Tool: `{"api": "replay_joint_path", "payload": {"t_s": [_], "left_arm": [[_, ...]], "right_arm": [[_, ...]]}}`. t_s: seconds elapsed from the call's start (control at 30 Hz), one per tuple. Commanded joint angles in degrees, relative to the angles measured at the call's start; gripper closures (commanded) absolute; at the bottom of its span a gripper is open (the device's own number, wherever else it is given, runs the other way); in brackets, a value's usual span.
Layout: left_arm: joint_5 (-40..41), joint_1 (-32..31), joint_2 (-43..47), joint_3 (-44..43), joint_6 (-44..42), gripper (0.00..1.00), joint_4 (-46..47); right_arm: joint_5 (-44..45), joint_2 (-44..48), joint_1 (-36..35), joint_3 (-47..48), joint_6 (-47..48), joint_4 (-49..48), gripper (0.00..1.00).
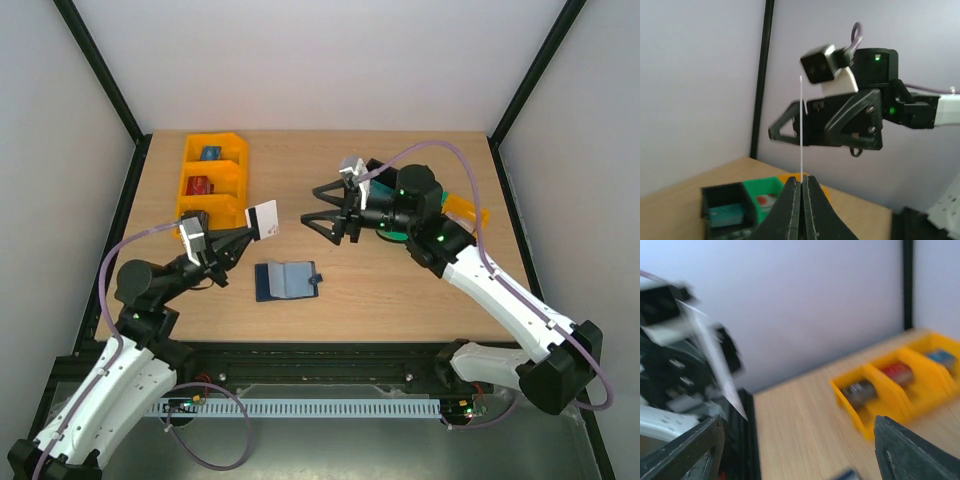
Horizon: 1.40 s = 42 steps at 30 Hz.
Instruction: Take the credit cards out of the card holder
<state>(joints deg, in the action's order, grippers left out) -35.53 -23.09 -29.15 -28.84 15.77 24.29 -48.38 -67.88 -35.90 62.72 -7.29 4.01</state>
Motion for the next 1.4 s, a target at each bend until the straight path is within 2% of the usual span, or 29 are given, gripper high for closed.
{"api": "replay_joint_path", "payload": {"t_s": [0.0, 0.27, 0.4, 0.5, 0.57, 0.63, 0.77, 0.8, 0.9, 0.93, 1.03, 1.1, 1.13, 1.17, 1.2, 1.23, 1.37], "left_arm": [[-4.15, 0.32, -0.98, 2.53, 17.42, 0.98, 13.64], [-4.68, 0.33, -1.26, 2.46, 17.39, 0.98, 13.74], [-4.38, 0.28, -1.46, 2.6, 17.55, 0.98, 13.78], [-4.33, 0.31, -1.58, 2.65, 17.67, 0.98, 13.51], [-4.16, 0.31, -1.54, 2.59, 17.76, 0.98, 13.37], [-3.88, 0.31, -1.56, 2.66, 17.99, 0.98, 13.26], [-3.39, 0.39, -1.37, 2.67, 18.28, 0.98, 12.52], [-3.58, 0.41, -1.35, 2.71, 18.21, 0.98, 12.6], [-4.33, 0.41, -1.6, 2.93, 17.29, 0.98, 12.28], [-4.32, 0.34, -1.66, 2.95, 17.26, 0.98, 12.01], [-4.49, 0.33, -1.87, 2.3, 17.03, 0.97, 10.67], [-3.32, 0.41, -1.68, 1.67, 16.37, 0.98, 7.86], [-1.39, 0.37, -1.51, 1.53, 16.24, 0.92, 5.64], [1.33, 0.41, -1.24, 1.62, 16.5, 0.66, 3.31], [4.85, 0.42, -0.92, 2.05, 17.07, 0.24, 0.87], [8.23, 0.46, -0.57, 2.89, 17.78, 0.03, -1.25], [21.53, 3.22, -0.59, 7.73, 22.5, 0.01, -10.91]], "right_arm": [[-6.51, -1.31, -3.76, -1.6, -10.29, -25.02, 0.23], [-9.75, -7.29, -7.26, 4.05, -13.37, -27.14, 0.42], [-11.35, -8.7, -8.29, 4.85, -13.65, -26.53, 0.58], [-12.44, -9.0, -8.64, 5.1, -14.06, -27.02, 0.65], [-13.34, -9.46, -9.02, 5.63, -13.9, -27.21, 0.64], [-15.25, -10.21, -9.05, 6.71, -13.07, -25.64, 0.58], [-17.69, -10.42, -9.05, 7.7, -8.0, -19.32, 0.57], [-16.56, -10.23, -9.08, 7.76, -7.84, -19.04, 0.61], [-14.86, -10.56, -9.06, 8.21, -9.73, -20.39, 0.91], [-14.54, -10.79, -9.08, 8.62, -10.3, -20.46, 0.97], [-15.2, -11.92, -9.1, 10.68, -10.42, -17.59, 0.98], [-12.32, -12.31, -9.05, 12.97, -7.58, -11.7, 0.98], [-9.33, -12.32, -8.91, 14.33, -5.09, -7.05, 0.98], [-4.69, -12.28, -8.67, 15.77, -1.63, -1.62, 0.98], [0.78, -12.21, -8.28, 17.55, 1.79, 4.32, 0.98], [6.48, -12.19, -7.71, 19.67, 5.22, 10.86, 0.99], [32.41, -13.93, -3.27, 26.33, 16.12, 37.62, 0.99]]}}
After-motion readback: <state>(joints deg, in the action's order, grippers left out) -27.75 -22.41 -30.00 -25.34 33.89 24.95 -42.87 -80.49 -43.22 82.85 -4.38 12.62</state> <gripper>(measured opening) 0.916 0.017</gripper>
